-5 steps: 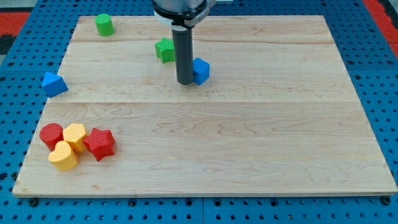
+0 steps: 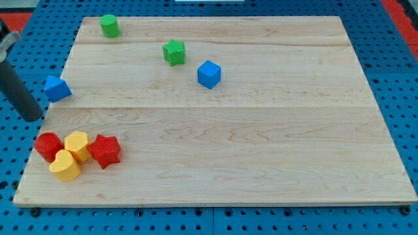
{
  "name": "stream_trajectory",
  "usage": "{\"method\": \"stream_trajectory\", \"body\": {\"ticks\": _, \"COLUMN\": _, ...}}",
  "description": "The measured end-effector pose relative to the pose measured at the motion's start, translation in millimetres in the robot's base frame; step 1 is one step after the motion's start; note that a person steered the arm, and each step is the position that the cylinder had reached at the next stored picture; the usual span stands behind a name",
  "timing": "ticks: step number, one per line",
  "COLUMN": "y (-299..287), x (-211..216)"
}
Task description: Push the blue triangle in between the green blocks
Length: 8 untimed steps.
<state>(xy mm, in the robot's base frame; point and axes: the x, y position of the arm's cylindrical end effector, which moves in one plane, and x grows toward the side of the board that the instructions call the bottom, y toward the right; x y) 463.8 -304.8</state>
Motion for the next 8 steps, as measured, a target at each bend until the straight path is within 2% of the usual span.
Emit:
{"method": "stream_trajectory", "body": {"ticks": 2, "y": 7.3, "x": -57.8}}
{"method": "stream_trajectory", "body": {"ticks": 4, "y": 72.1, "x": -85.0}}
{"method": "stream_trajectory", "body": {"ticks": 5, "y": 86.5, "x": -72.3}}
{"method": "stream_trajectory", "body": {"ticks": 6, "y": 90.4, "x": -41.0}}
{"method": "stream_trajectory", "body": {"ticks": 7, "y": 92.6, "x": -35.3}}
{"method": "stream_trajectory", "body": {"ticks": 8, "y": 108.5, "x": -58.6}}
